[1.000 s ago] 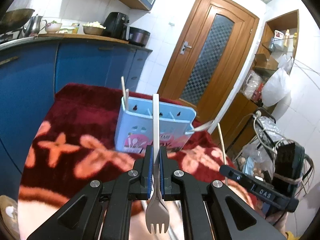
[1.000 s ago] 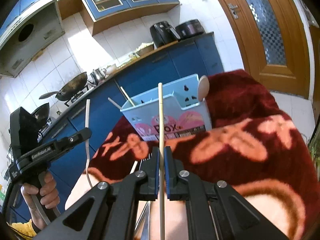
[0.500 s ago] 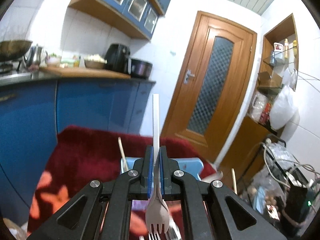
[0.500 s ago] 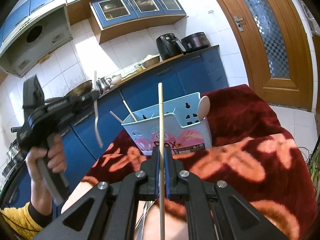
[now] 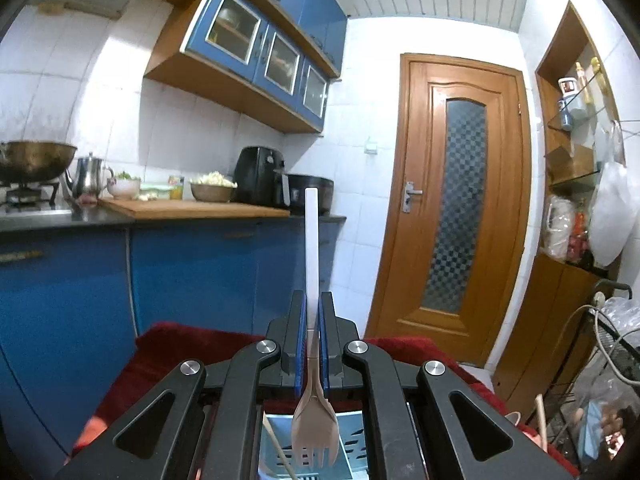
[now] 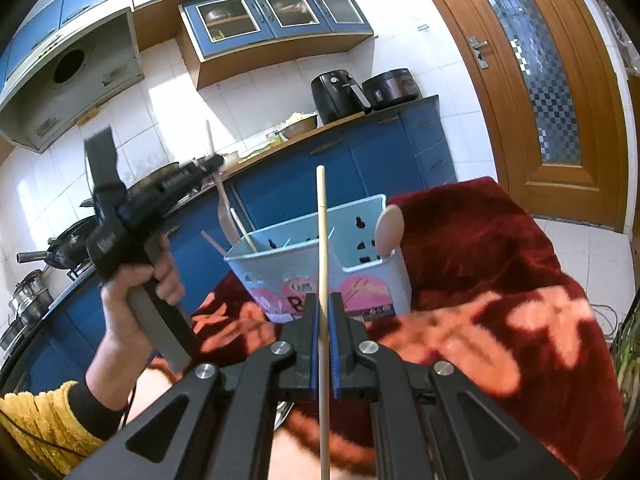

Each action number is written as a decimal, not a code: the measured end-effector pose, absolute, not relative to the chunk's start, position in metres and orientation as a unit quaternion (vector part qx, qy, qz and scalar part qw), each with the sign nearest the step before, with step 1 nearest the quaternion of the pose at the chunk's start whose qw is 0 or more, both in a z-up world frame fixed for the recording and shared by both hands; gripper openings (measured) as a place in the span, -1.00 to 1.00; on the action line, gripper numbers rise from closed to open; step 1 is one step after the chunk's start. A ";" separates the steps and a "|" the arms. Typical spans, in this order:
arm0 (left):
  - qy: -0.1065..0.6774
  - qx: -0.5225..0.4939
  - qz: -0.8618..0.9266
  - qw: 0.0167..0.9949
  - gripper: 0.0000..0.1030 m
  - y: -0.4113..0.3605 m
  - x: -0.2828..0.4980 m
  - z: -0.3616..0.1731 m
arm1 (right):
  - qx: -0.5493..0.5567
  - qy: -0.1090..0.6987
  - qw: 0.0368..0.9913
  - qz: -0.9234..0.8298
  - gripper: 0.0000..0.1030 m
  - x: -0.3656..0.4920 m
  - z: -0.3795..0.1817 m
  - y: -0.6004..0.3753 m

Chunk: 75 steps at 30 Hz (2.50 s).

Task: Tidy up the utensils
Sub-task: 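Lift and carry the spork and chopstick over the blue holder with both tools, then lower the spork into the holder and open the left tool while the right tool releases the chopstick, then move both open tools back over the remaining forks and knives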

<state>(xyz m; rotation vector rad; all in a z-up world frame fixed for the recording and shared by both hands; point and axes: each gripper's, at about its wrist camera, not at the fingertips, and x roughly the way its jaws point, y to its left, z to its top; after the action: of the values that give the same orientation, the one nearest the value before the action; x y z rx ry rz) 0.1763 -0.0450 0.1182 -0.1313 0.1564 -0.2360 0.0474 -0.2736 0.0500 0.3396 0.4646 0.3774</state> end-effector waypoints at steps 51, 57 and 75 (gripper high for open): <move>0.125 -0.071 -0.141 0.980 -0.57 -0.053 0.175 0.097 | 0.132 0.110 0.978 0.121 -0.42 0.140 0.087 -0.255; 0.134 -0.062 -0.143 0.979 -0.57 -0.052 0.154 0.103 | 0.130 0.117 0.977 0.123 -0.39 0.121 0.092 -0.256; 0.178 -0.054 -0.140 0.973 -0.57 -0.034 0.091 0.102 | 0.157 0.171 0.965 0.123 -0.39 0.052 0.083 -0.259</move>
<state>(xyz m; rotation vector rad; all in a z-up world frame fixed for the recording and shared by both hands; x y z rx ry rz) 0.0910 -0.0339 0.1019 -0.1098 0.3589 -0.2825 0.0525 -0.2594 0.0832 0.3186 0.3462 0.2485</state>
